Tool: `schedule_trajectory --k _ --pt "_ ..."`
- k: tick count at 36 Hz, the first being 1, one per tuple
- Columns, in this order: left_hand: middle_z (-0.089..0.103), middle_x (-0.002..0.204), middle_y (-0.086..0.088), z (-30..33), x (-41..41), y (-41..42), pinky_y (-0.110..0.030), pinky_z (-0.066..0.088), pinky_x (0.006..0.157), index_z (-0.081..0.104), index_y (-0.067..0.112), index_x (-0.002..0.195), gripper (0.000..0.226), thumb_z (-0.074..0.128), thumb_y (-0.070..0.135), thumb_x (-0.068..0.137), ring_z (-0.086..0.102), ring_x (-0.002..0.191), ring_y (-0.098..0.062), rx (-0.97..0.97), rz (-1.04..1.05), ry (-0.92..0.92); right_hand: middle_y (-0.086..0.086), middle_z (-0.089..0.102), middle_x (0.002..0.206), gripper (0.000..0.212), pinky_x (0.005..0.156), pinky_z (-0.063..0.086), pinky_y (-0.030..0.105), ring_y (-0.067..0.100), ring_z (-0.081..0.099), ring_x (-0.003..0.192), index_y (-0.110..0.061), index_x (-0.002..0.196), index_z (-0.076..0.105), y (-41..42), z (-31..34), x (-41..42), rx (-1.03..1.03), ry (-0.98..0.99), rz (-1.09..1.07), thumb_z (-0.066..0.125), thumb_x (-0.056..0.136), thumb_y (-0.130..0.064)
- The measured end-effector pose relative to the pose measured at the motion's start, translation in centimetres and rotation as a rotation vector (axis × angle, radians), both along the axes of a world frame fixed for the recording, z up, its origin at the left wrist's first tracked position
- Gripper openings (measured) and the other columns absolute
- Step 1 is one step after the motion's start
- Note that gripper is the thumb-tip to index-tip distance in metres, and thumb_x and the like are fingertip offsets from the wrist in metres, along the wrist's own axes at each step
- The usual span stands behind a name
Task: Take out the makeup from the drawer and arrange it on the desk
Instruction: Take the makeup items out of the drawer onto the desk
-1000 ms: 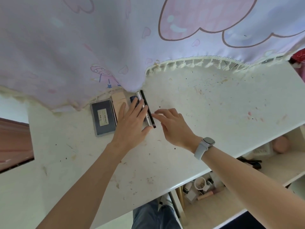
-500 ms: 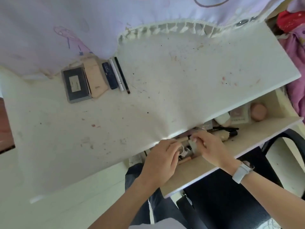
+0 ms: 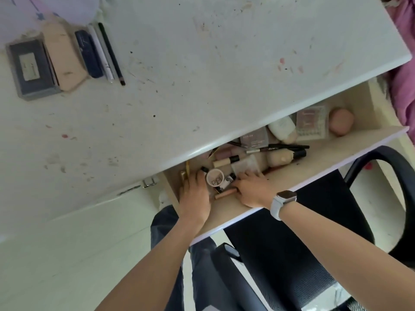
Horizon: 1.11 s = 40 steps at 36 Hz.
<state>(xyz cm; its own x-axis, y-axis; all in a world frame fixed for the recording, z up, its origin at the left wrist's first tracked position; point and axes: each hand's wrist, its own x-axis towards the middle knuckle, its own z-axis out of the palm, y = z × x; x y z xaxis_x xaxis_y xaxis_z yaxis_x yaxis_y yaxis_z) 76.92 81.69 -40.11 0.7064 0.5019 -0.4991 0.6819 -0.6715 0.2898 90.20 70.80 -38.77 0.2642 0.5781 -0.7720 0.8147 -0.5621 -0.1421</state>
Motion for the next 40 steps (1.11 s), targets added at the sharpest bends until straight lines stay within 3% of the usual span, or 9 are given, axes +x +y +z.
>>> schedule_trajectory --k 7,16,18,21,24,27,31,35,40 --pt "0.055 0.121 -0.006 -0.1 0.3 -0.5 -0.034 0.038 0.093 0.045 0.014 0.120 0.029 0.048 0.024 0.094 0.052 0.113 -0.025 0.053 0.007 0.080 0.007 0.041 0.135 0.032 0.106 0.020 0.049 0.028 0.027 0.131 -0.022 0.123 0.053 0.3 -0.2 0.2 -0.055 -0.004 -0.022 0.039 0.095 -0.028" --pt "0.051 0.111 -0.007 2.9 -0.7 0.3 -0.032 0.043 0.075 0.053 0.009 0.106 0.019 0.047 0.018 0.091 0.055 0.099 -0.026 -0.167 0.060 -0.106 0.005 0.053 0.122 0.027 0.102 0.026 0.045 0.026 0.041 0.118 -0.024 0.116 0.059 -0.2 1.6 0.9 -0.034 0.142 -0.102 0.041 0.097 -0.029" --pt "0.049 0.091 -0.002 4.3 -1.2 1.0 -0.027 0.038 0.065 0.048 0.014 0.085 0.006 0.050 0.017 0.089 0.054 0.082 -0.022 -0.261 0.061 -0.147 0.005 0.058 0.117 0.025 0.090 0.038 0.036 0.023 0.050 0.104 -0.022 0.115 0.061 -0.5 2.5 1.0 0.029 0.231 -0.237 0.044 0.097 -0.027" --pt "0.045 0.073 0.004 6.6 -1.8 2.1 -0.025 0.033 0.056 0.039 0.020 0.068 0.023 0.053 0.017 0.087 0.045 0.066 -0.014 -0.400 0.064 -0.195 0.009 0.063 0.100 0.017 0.064 0.041 0.029 0.019 0.055 0.075 -0.025 0.106 0.061 -0.6 4.5 1.3 0.092 0.380 -0.419 0.046 0.096 -0.026" --pt "0.053 0.075 0.003 8.8 -1.5 3.6 -0.030 0.043 0.060 0.055 0.013 0.082 0.006 0.055 0.019 0.085 0.050 0.066 -0.013 -0.469 0.122 -0.287 0.004 0.059 0.083 0.015 0.055 0.035 0.024 0.011 0.045 0.060 -0.037 0.090 0.057 -0.1 7.2 2.1 0.155 0.470 -0.493 0.046 0.096 -0.029" --pt "0.059 0.075 0.015 11.1 -0.5 5.9 -0.012 0.045 0.064 0.057 0.036 0.089 0.015 0.057 0.021 0.084 0.056 0.069 0.001 -0.489 0.236 -0.410 0.000 0.060 0.085 0.014 0.069 0.039 0.028 0.014 0.049 0.071 -0.042 0.093 0.056 1.4 10.0 3.2 0.240 0.526 -0.569 0.047 0.096 -0.031" --pt "0.066 0.083 0.018 13.6 2.0 9.9 -0.013 0.051 0.071 0.058 0.039 0.102 0.024 0.060 0.021 0.087 0.063 0.074 0.005 -0.482 0.449 -0.578 -0.011 0.062 0.080 0.015 0.067 0.041 0.011 -0.003 0.057 0.068 -0.025 0.106 0.061 4.8 12.5 4.2 0.450 0.598 -0.780 0.053 0.093 -0.025" --pt "0.063 0.081 0.017 14.5 4.7 14.6 0.000 0.041 0.058 0.056 0.028 0.111 0.022 0.056 0.021 0.090 0.060 0.066 0.012 -0.384 0.525 -0.647 -0.009 0.060 0.077 0.017 0.051 0.038 0.005 -0.001 0.054 0.062 -0.014 0.104 0.062 9.8 13.4 4.6 0.694 0.450 -0.924 0.054 0.093 -0.025" --pt "0.066 0.094 0.006 14.3 8.1 19.6 -0.009 0.044 0.056 0.051 0.020 0.126 0.034 0.051 0.021 0.092 0.061 0.069 0.000 -0.264 0.478 -0.576 -0.006 0.063 0.083 0.020 0.053 0.035 0.010 0.001 0.049 0.064 -0.018 0.095 0.061 16.6 13.1 5.4 0.799 0.230 -0.961 0.055 0.090 -0.036"
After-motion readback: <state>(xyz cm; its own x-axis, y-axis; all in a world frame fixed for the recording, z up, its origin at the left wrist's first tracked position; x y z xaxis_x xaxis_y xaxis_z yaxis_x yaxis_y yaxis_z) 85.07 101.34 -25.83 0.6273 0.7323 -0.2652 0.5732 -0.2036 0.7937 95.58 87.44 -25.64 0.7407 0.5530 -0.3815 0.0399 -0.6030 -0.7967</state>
